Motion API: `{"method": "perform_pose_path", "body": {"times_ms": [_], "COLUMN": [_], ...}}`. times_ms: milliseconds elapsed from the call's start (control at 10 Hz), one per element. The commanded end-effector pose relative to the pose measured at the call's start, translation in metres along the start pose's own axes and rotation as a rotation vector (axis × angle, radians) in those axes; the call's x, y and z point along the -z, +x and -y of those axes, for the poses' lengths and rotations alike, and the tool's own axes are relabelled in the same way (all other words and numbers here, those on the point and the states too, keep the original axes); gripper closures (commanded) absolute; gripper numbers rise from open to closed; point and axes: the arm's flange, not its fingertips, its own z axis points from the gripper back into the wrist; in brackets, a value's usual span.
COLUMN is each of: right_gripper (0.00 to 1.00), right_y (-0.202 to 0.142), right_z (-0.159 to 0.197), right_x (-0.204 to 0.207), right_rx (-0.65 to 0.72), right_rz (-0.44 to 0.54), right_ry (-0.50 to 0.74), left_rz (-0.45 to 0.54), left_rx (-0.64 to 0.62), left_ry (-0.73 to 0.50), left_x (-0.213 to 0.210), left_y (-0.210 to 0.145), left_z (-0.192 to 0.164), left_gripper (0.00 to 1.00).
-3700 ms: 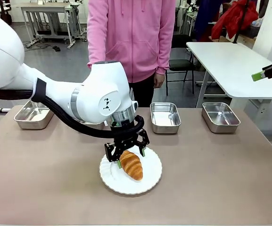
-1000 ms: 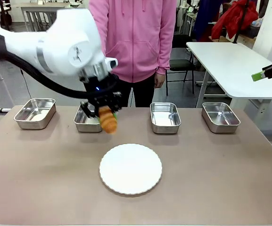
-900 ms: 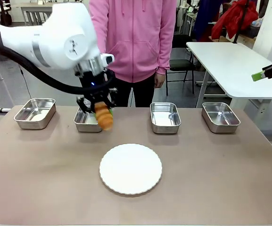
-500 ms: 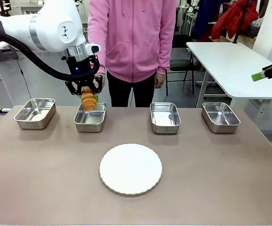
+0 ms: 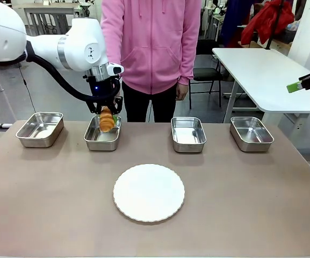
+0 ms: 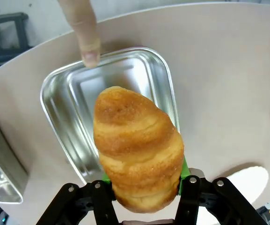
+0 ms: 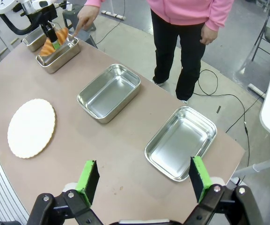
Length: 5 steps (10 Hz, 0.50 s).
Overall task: Place the bread in the container.
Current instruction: Place the Butter Roll into the Airtight Container indicated by the human.
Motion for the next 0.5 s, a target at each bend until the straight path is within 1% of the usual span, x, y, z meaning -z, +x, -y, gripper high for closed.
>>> {"method": "perform_pose_path", "body": {"times_ms": [0, 200, 300, 400], "right_gripper": [0.00, 0.00, 0.00, 0.00], "right_y": [0.0012, 0.0012, 0.0012, 0.0012], "right_z": [0.0011, 0.0011, 0.0011, 0.0011], "right_x": [-0.0002, -0.0002, -0.0002, -0.0002], "right_rx": [-0.010, -0.010, -0.010, -0.010], "right_rz": [0.024, 0.024, 0.024, 0.024], "right_ry": [0.010, 0.010, 0.010, 0.010], "left_rz": [-0.011, -0.022, -0.027, -0.026], "left_rx": [0.009, 0.019, 0.016, 0.032], "left_ry": [0.041, 0.050, 0.054, 0.061], "left_x": [-0.0060, 0.0001, 0.0019, 0.0029], "left_y": [0.0006, 0.0012, 0.0008, -0.0011], "left_z": [-0.0106, -0.0082, -0.0081, -0.0087], "left_gripper": [0.48, 0.48, 0.30, 0.00]}}
